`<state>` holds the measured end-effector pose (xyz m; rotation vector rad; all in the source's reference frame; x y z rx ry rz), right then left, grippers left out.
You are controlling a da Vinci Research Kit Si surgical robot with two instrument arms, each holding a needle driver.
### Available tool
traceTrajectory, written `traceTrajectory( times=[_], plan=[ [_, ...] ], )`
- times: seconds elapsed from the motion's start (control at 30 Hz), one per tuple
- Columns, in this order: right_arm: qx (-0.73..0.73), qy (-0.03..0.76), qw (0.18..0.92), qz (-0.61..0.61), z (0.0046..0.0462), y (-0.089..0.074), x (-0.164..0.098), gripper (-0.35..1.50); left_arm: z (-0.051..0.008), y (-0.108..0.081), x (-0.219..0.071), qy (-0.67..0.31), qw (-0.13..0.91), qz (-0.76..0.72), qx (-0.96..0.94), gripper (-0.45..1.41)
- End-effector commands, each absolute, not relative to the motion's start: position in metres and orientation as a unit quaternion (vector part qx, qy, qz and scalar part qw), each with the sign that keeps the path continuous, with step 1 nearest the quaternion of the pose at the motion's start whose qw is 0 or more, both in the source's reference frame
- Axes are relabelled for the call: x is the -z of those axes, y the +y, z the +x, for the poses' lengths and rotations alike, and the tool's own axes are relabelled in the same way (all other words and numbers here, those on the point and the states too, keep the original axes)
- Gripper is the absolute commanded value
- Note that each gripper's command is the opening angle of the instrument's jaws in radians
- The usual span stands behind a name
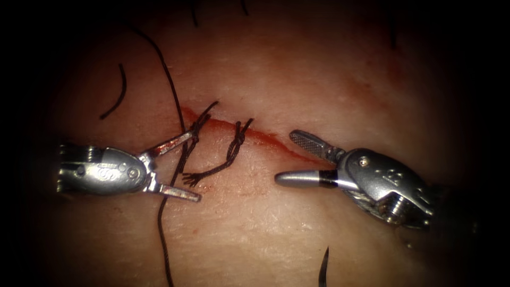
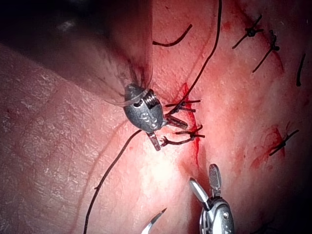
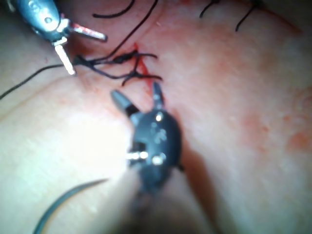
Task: Wound Closure
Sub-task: Pull the other end of the thread taut using the left gripper, then cut the thread using the right gripper
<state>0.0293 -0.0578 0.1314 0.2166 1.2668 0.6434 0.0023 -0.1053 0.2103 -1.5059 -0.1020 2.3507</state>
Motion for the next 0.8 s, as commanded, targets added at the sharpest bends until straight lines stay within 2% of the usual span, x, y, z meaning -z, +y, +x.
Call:
traceTrajectory(
  times=[0.03, 0.13, 0.2, 0.27, 0.5, 0.8],
  plan=[
    [-0.295, 0.581, 0.752, 0.1, 0.0301, -0.0581, -0.132, 1.36, 0.0018, -0.1061, -0.2108, -0.037, 0.171, -0.532, -0.828, 0.47],
    [-0.295, 0.581, 0.752, 0.1, 0.0301, -0.0581, -0.132, 1.35, 0.002, -0.106, -0.2109, -0.037, 0.167, -0.533, -0.828, 0.2],
    [-0.295, 0.581, 0.752, 0.1, 0.0301, -0.0581, -0.132, 1.35, 0.0021, -0.106, -0.2109, -0.036, 0.163, -0.534, -0.829, -0.07],
    [-0.295, 0.581, 0.752, 0.1, 0.0301, -0.0581, -0.132, 1.35, 0.0023, -0.1059, -0.2109, -0.034, 0.157, -0.535, -0.829, -0.45],
    [-0.286, 0.582, 0.755, 0.099, 0.0314, -0.0581, -0.1318, 1.35, 0.0028, -0.1055, -0.211, -0.034, 0.15, -0.537, -0.83, -0.45],
    [-0.18, 0.54, 0.821, 0.054, 0.0348, -0.0583, -0.1309, 1.35, 0.0024, -0.1041, -0.2103, -0.034, 0.147, -0.536, -0.831, -0.45]
  ],
)
